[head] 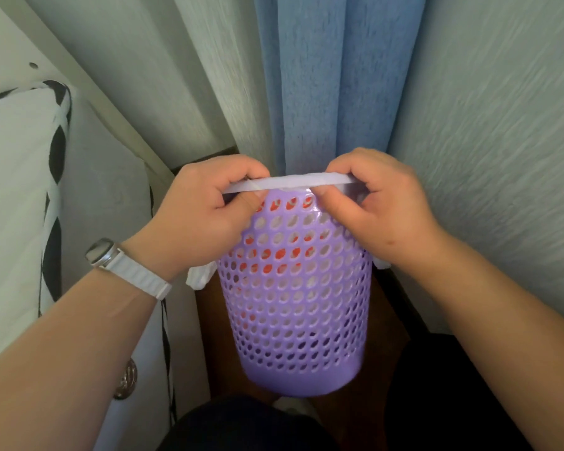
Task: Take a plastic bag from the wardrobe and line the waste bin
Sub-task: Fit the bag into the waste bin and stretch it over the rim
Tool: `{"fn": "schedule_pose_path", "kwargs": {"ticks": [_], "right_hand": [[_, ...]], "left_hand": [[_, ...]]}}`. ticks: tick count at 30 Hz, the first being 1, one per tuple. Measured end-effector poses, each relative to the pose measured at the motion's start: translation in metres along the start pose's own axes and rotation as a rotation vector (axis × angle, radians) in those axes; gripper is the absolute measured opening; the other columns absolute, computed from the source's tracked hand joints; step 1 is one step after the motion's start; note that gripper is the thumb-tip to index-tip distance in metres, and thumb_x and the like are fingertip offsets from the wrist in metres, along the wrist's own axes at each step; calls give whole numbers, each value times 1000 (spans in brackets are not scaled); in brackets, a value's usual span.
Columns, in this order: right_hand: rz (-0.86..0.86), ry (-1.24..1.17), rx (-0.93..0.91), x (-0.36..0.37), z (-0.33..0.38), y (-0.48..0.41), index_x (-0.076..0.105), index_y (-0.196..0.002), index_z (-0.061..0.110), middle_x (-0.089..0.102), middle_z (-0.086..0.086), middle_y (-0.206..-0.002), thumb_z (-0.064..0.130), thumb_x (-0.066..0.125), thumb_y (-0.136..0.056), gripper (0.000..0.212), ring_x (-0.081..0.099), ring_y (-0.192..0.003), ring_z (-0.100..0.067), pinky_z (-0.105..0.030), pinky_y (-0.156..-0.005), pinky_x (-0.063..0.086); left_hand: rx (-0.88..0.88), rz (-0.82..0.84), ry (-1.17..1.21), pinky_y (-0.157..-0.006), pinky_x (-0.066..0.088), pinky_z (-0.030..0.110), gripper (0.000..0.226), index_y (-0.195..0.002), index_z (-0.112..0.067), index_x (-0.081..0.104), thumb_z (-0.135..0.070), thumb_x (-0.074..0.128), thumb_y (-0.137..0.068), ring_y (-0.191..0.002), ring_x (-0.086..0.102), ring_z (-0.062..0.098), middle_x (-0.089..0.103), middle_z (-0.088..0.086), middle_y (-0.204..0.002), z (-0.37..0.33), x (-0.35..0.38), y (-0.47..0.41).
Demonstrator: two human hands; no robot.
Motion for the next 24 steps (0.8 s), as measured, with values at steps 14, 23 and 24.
{"fn": "schedule_pose_path", "kwargs": {"ticks": [14, 23, 24], "right_hand": [[99, 81, -4, 9, 13, 3, 68, -84, 15, 66, 1, -79, 35, 69, -81, 20, 60, -75, -19, -40, -68, 48], [107, 49, -47, -8, 3, -8, 69, -90, 11, 66, -3, -83, 37, 72, -82, 28, 60, -79, -23, -45, -73, 47], [102, 33, -10, -8, 2, -7, 69, -88, 12, 65, -3, -81, 39, 71, -83, 27, 60, -77, -22, -44, -71, 47]], "left_hand": [[202, 115, -192, -72, 43, 27, 20, -105, -10, 69, -11, 56, -90, -79, 55, 11, 58, -9, -87, -1, 10, -2], [67, -11, -121, -63, 39, 16, 19, -89, -10, 66, -18, 48, -89, -68, 50, 6, 58, -6, -73, 4, 1, -2], [50, -19, -102, -62, 37, 12, 19, -88, -11, 65, -18, 48, -89, -69, 51, 6, 58, -8, -73, 4, 1, -1]]}}
Point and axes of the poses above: each hand's wrist, its own y-axis away from the middle knuckle, its own x-axis out of the palm, z = x × y, the point moved 1 cm from there along -y, towards the middle knuckle
